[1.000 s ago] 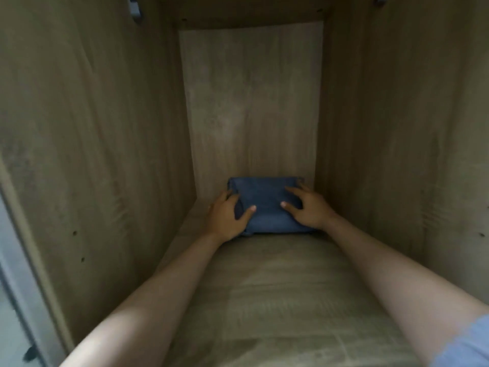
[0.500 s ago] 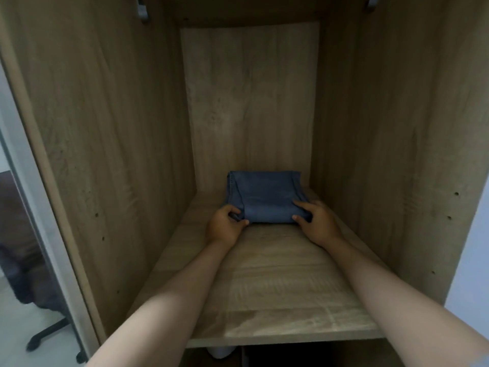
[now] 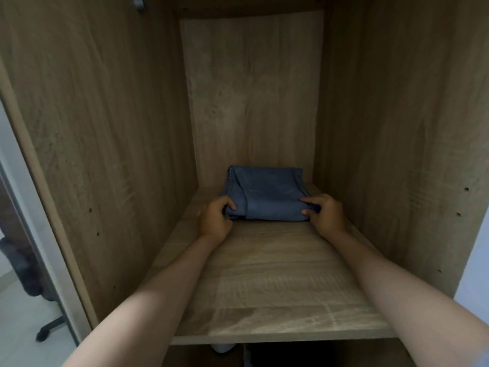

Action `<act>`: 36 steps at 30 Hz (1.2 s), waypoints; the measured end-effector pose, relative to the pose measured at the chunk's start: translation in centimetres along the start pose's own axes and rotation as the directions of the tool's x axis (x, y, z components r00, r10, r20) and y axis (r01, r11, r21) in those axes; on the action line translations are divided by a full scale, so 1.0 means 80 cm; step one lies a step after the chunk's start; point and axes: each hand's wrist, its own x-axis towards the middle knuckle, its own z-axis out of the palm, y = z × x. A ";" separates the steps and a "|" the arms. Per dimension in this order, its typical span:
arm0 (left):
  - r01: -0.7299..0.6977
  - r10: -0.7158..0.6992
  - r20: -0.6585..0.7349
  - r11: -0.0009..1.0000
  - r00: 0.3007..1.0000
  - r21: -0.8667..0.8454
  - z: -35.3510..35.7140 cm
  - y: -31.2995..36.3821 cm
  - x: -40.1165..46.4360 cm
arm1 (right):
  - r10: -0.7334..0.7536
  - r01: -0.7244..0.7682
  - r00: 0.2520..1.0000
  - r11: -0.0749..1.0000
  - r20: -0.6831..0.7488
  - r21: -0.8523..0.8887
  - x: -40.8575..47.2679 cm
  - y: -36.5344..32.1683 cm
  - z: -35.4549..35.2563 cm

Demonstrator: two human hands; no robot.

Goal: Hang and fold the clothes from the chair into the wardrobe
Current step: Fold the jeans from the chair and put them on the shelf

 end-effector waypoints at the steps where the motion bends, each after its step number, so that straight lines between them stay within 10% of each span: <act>1: 0.004 -0.003 -0.011 0.999 1.000 0.044 -0.002 -0.001 -0.001 | -0.006 0.006 1.000 1.000 0.006 -0.003 0.000 0.000 0.000; 18: -0.066 0.069 0.053 0.996 0.996 -0.067 -0.003 -0.008 0.009 | -0.013 0.013 1.000 0.998 -0.007 0.057 -0.004 -0.005 -0.002; 26: 0.286 -0.258 0.132 0.912 0.957 -0.294 0.015 -0.016 0.009 | -0.004 -0.001 0.999 0.995 0.054 0.097 -0.007 -0.010 -0.003; 36: 0.314 -0.327 -0.008 0.915 0.945 -0.254 0.025 -0.014 0.009 | 0.013 -0.022 0.997 0.993 0.072 0.113 -0.008 -0.010 -0.004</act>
